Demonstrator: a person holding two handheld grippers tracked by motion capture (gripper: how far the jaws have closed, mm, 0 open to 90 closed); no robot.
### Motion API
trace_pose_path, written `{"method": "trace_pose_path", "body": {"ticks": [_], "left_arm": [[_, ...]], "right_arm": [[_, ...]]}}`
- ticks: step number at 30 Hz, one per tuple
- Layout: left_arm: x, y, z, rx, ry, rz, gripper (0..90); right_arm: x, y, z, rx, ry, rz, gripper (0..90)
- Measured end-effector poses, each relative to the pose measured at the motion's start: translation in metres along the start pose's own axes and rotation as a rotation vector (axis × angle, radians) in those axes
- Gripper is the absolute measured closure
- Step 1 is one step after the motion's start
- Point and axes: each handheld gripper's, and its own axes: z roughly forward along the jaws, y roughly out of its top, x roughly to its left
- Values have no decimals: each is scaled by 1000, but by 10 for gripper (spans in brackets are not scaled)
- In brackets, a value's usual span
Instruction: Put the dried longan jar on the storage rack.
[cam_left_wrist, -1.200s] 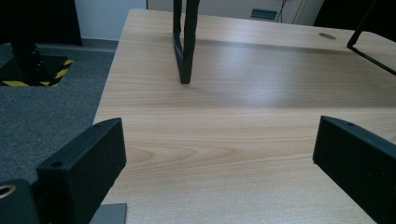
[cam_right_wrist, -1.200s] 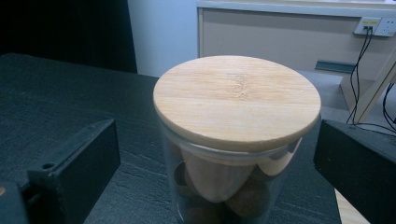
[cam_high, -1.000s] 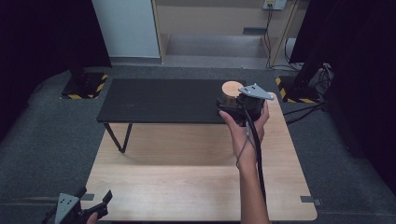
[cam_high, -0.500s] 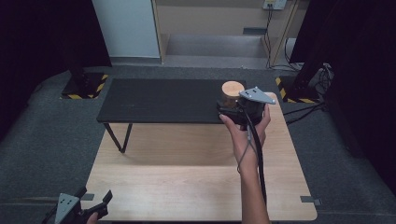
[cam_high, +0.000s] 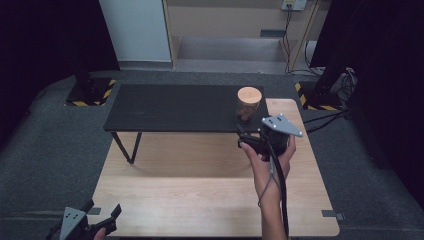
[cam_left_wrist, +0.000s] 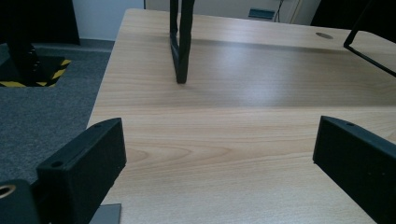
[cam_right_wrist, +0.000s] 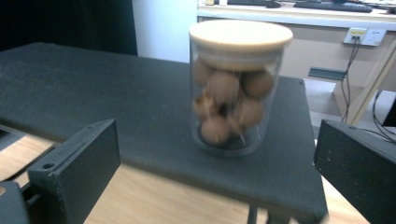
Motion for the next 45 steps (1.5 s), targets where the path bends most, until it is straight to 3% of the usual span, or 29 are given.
{"method": "trace_pose_path", "body": {"ticks": [14, 28, 34, 45], "left_arm": [[-7, 3, 9, 4, -30, 15, 12], [-14, 11, 11, -33, 0, 32, 12], [-17, 16, 16, -46, 4, 34, 12], [-20, 23, 24, -53, 19, 37, 11]], "right_arm": [[14, -79, -46, -3, -47, 25, 14], [8, -149, -75, -74, -63, 79, 19], [10, -167, -84, -100, -77, 61, 20], [6, -188, -89, -124, -89, 92, 21]]}}
